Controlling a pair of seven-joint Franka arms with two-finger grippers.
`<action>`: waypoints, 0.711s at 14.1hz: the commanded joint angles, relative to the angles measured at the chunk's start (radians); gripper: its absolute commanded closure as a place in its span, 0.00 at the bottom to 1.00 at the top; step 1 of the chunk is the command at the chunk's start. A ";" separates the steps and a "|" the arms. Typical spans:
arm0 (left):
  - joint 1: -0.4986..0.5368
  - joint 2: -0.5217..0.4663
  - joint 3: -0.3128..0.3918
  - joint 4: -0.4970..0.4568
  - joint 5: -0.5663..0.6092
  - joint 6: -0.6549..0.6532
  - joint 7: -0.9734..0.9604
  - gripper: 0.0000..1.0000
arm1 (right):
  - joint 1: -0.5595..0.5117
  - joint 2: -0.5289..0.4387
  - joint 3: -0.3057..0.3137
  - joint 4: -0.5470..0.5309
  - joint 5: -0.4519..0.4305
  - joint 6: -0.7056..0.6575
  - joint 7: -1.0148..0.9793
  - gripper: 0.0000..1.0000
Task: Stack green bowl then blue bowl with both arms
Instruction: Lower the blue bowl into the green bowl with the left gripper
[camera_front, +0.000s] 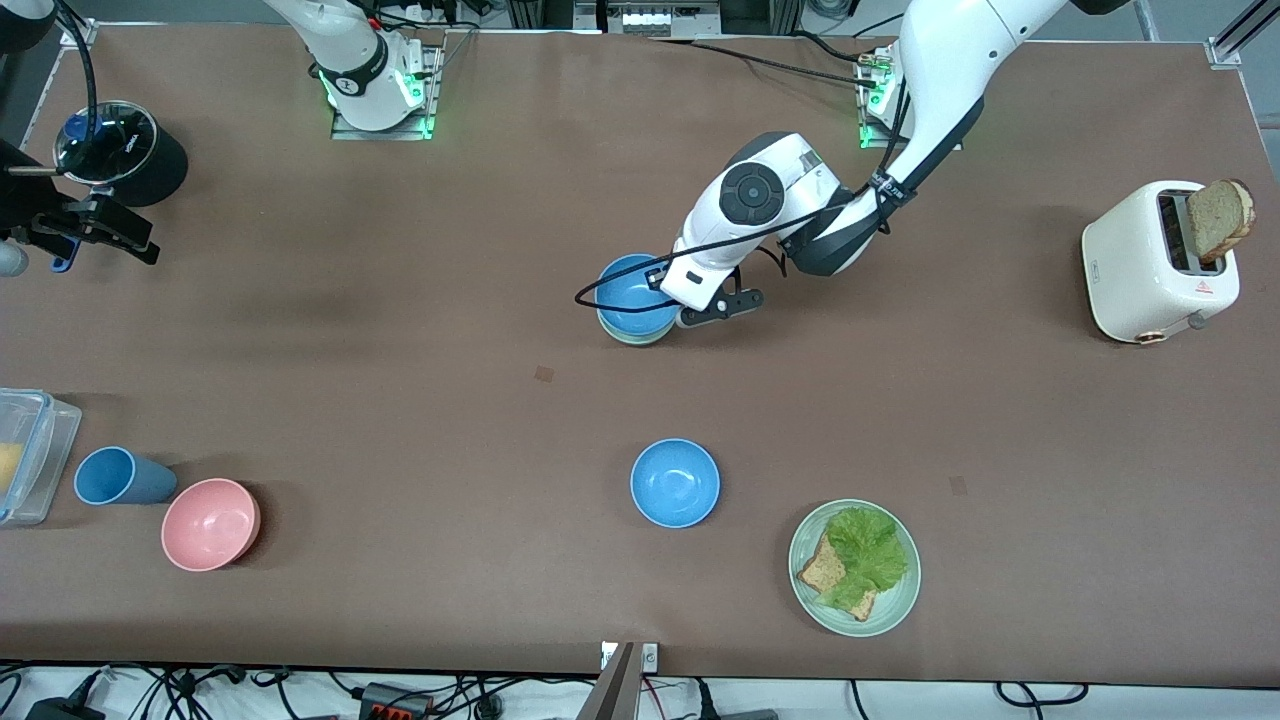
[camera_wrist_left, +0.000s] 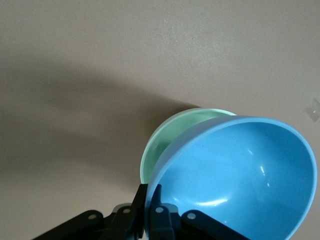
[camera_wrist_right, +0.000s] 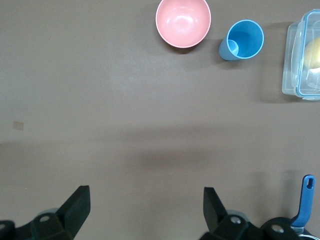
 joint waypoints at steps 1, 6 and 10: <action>-0.007 -0.010 0.006 -0.011 0.034 0.005 -0.021 0.99 | -0.012 -0.007 0.005 -0.005 -0.006 0.003 -0.021 0.00; -0.009 -0.005 0.006 -0.008 0.035 0.006 -0.021 0.98 | -0.012 -0.005 0.005 -0.007 -0.005 0.000 -0.027 0.00; -0.012 -0.002 0.015 -0.003 0.037 0.005 -0.021 0.89 | -0.013 -0.002 0.003 -0.007 -0.003 0.000 -0.039 0.00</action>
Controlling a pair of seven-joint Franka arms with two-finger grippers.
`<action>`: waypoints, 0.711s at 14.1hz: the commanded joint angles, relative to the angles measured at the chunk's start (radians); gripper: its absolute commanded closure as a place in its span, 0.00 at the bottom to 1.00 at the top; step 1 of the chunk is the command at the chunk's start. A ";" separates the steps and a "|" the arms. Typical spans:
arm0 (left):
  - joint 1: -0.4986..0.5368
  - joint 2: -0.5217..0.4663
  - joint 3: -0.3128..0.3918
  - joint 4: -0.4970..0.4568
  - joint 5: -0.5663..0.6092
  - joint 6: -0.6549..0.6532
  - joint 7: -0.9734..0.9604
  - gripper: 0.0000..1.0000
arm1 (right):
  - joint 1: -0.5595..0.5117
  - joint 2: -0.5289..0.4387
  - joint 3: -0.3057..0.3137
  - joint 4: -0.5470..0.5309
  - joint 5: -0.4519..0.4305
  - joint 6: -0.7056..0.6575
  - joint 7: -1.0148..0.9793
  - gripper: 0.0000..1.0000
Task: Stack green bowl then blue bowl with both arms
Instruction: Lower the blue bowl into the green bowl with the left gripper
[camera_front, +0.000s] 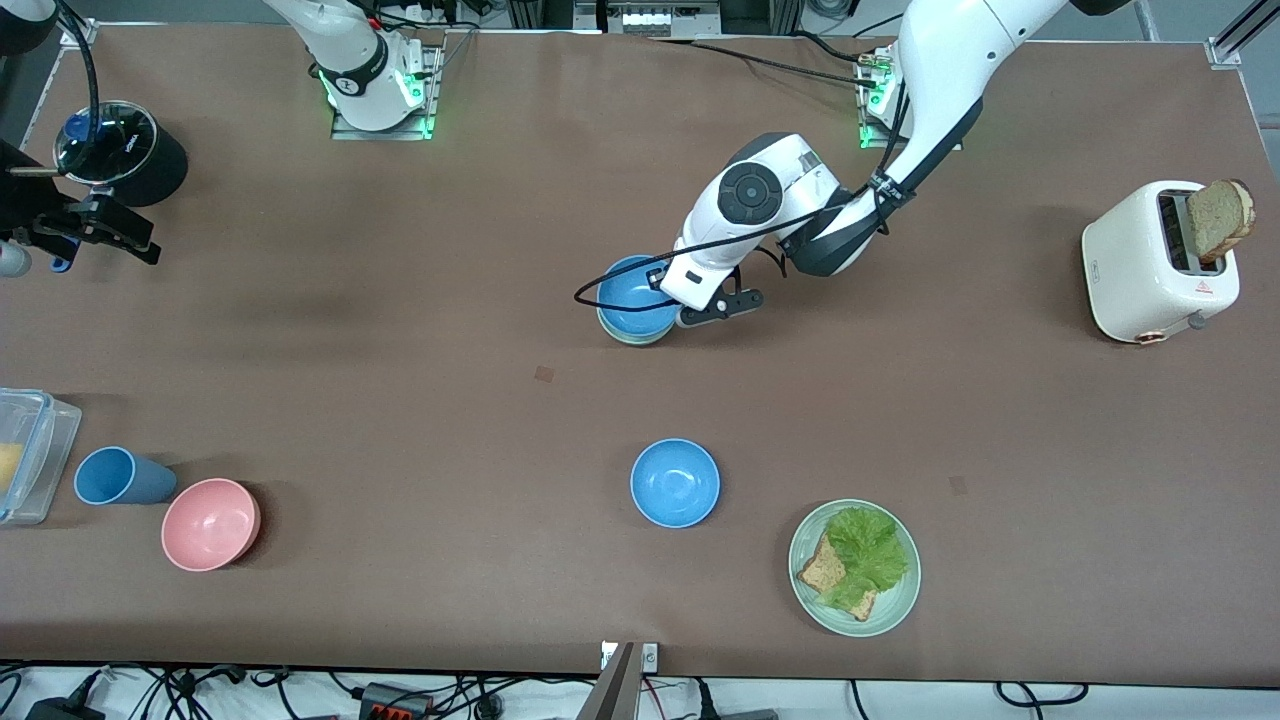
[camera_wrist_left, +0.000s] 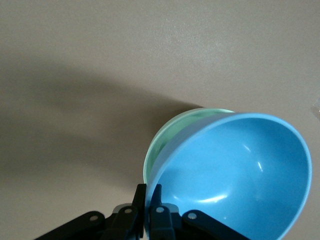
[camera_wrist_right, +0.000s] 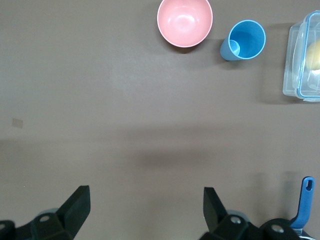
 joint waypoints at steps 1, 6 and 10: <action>-0.012 -0.005 0.013 0.001 0.031 0.005 -0.021 0.89 | -0.013 -0.005 0.004 -0.005 -0.003 -0.001 -0.023 0.00; -0.012 -0.006 0.013 0.003 0.034 0.005 -0.021 0.90 | -0.013 -0.005 0.004 -0.005 -0.005 0.002 -0.023 0.00; 0.001 -0.015 0.011 0.009 0.034 -0.009 -0.019 0.89 | -0.013 -0.005 0.004 -0.005 -0.005 0.003 -0.023 0.00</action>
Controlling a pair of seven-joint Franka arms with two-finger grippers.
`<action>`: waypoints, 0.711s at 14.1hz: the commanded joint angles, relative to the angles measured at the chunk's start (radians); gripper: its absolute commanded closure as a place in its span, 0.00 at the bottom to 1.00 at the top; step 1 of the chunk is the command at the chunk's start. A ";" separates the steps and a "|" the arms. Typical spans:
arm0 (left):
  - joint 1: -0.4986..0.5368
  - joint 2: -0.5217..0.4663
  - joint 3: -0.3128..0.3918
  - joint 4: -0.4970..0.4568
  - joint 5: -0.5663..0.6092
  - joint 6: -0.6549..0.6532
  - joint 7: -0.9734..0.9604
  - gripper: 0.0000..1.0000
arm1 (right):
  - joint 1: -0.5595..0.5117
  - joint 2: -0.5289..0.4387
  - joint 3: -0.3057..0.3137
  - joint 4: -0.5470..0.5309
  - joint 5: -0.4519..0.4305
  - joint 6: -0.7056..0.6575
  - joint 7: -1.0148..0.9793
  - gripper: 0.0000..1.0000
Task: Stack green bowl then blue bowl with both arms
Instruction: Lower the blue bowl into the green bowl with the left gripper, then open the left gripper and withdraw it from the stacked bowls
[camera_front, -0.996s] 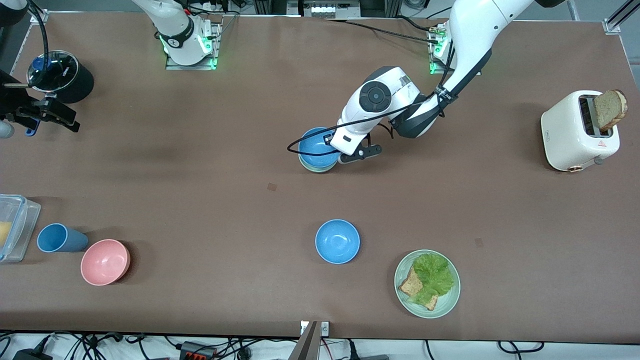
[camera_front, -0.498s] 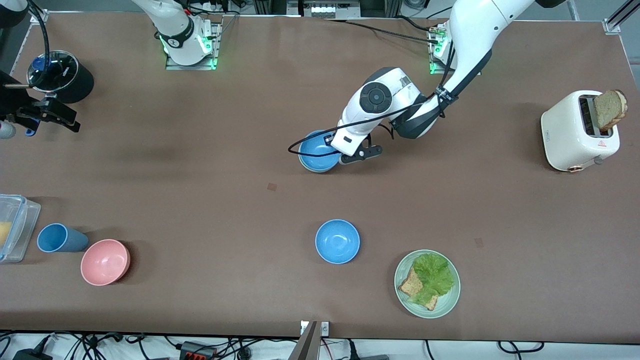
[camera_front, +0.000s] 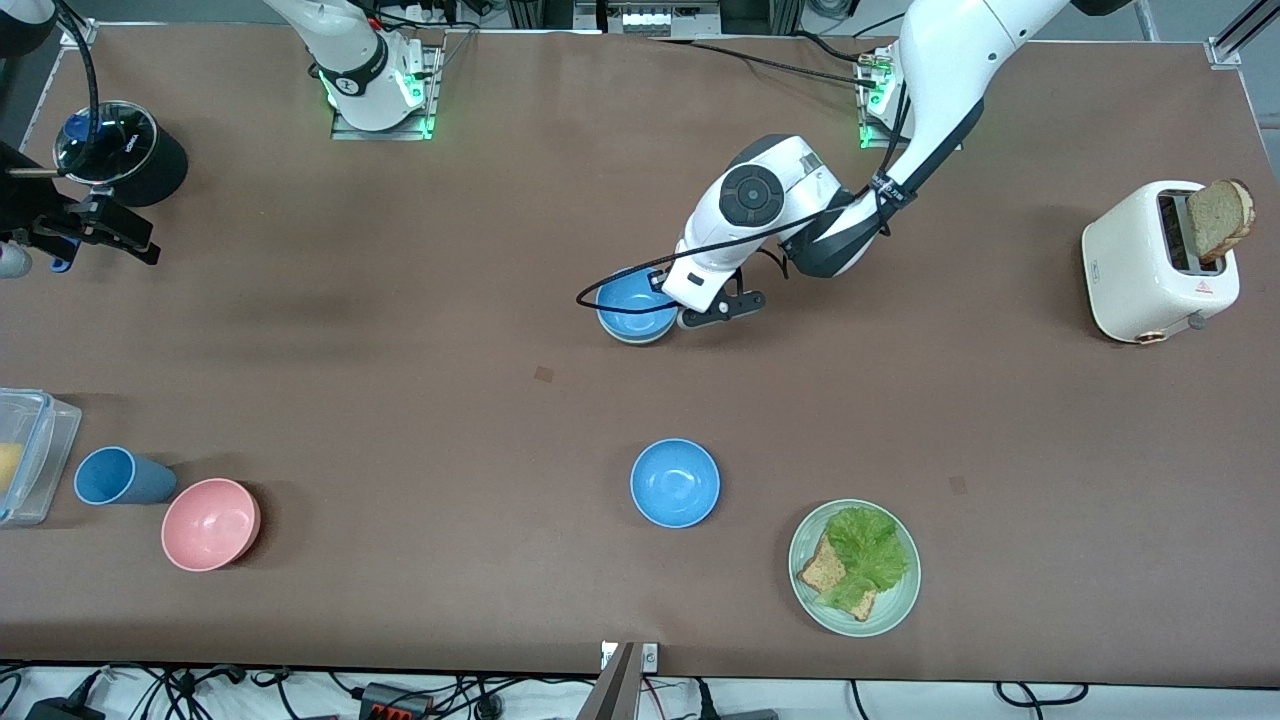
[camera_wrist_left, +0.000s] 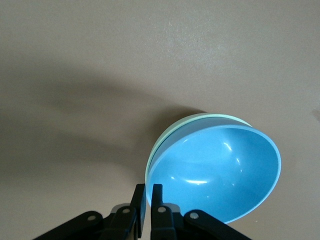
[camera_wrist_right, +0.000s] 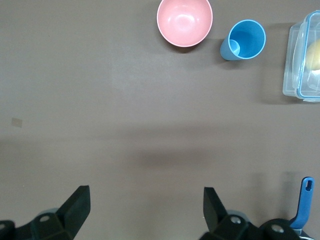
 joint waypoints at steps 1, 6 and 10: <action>0.004 -0.017 0.007 0.026 0.033 -0.041 -0.018 0.89 | -0.012 -0.008 0.005 -0.005 -0.005 0.002 -0.019 0.00; 0.025 -0.032 0.004 0.134 0.034 -0.189 -0.006 0.85 | -0.010 -0.009 0.007 -0.005 -0.006 0.014 -0.019 0.00; 0.087 -0.040 -0.004 0.226 0.034 -0.305 0.069 0.77 | -0.009 -0.011 0.007 -0.005 -0.009 0.016 -0.019 0.00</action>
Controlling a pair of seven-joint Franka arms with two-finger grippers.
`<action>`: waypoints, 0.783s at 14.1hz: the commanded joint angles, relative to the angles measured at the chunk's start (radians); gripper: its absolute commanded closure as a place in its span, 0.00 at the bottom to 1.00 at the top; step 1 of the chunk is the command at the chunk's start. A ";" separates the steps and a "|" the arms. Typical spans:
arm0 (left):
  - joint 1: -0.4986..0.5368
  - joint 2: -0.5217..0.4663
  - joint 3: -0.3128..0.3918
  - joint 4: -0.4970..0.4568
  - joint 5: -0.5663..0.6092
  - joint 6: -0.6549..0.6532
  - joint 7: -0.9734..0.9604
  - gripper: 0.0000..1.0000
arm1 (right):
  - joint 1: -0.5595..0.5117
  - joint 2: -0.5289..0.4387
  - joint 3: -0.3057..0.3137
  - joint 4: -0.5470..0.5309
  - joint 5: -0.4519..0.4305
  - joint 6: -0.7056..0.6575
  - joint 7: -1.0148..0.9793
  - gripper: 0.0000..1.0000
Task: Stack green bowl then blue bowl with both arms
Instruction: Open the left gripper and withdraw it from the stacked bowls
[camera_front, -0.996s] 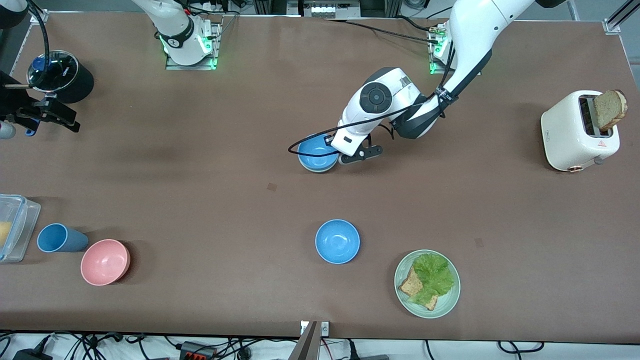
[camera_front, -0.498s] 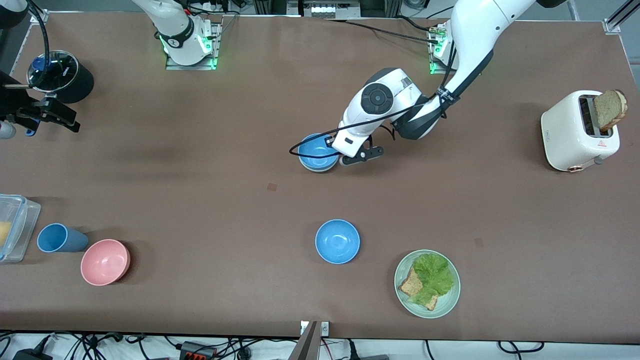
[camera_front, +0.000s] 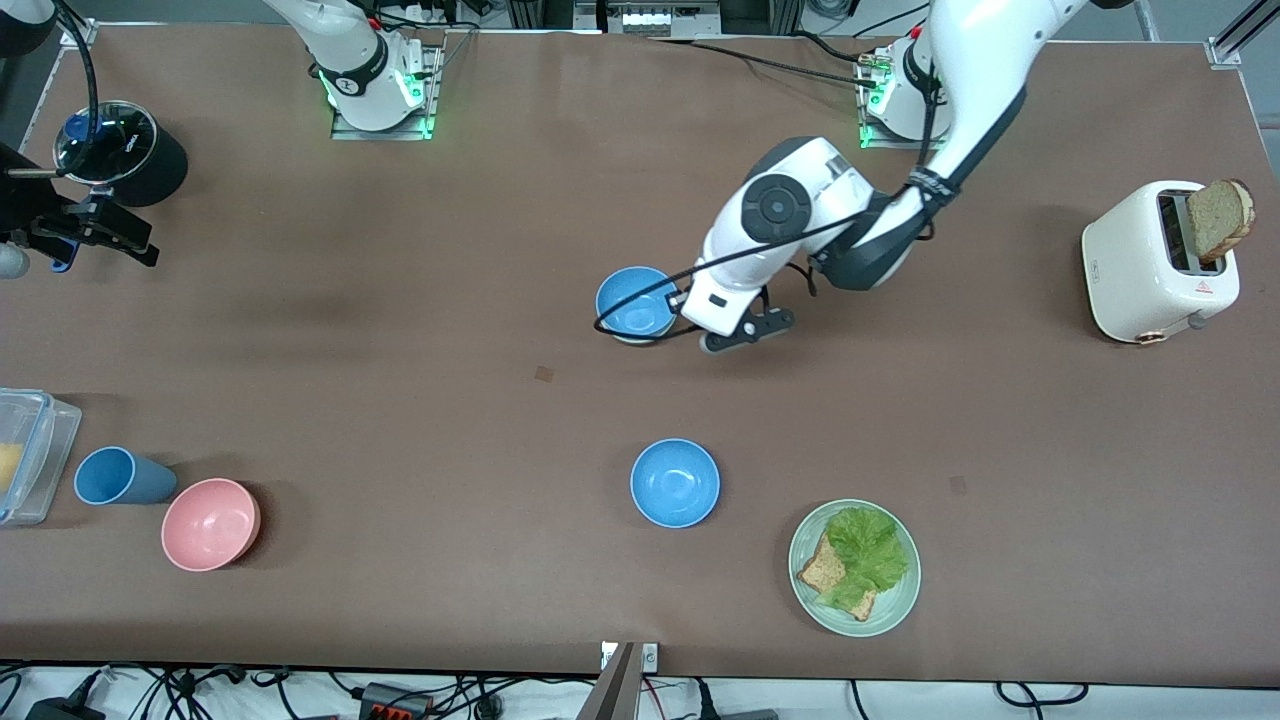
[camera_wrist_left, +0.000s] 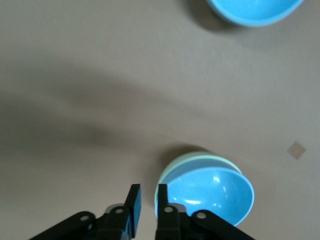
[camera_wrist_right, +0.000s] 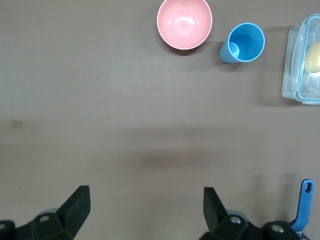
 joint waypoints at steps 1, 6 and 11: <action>0.039 -0.020 -0.008 0.065 0.031 -0.105 0.058 0.77 | -0.007 -0.012 0.008 -0.005 -0.011 0.008 -0.017 0.00; 0.105 -0.031 -0.008 0.183 0.029 -0.225 0.296 0.74 | -0.009 -0.011 0.008 -0.004 -0.009 0.014 -0.019 0.00; 0.238 -0.019 -0.005 0.309 0.011 -0.374 0.668 0.72 | -0.005 -0.011 0.008 -0.005 -0.011 0.014 -0.019 0.00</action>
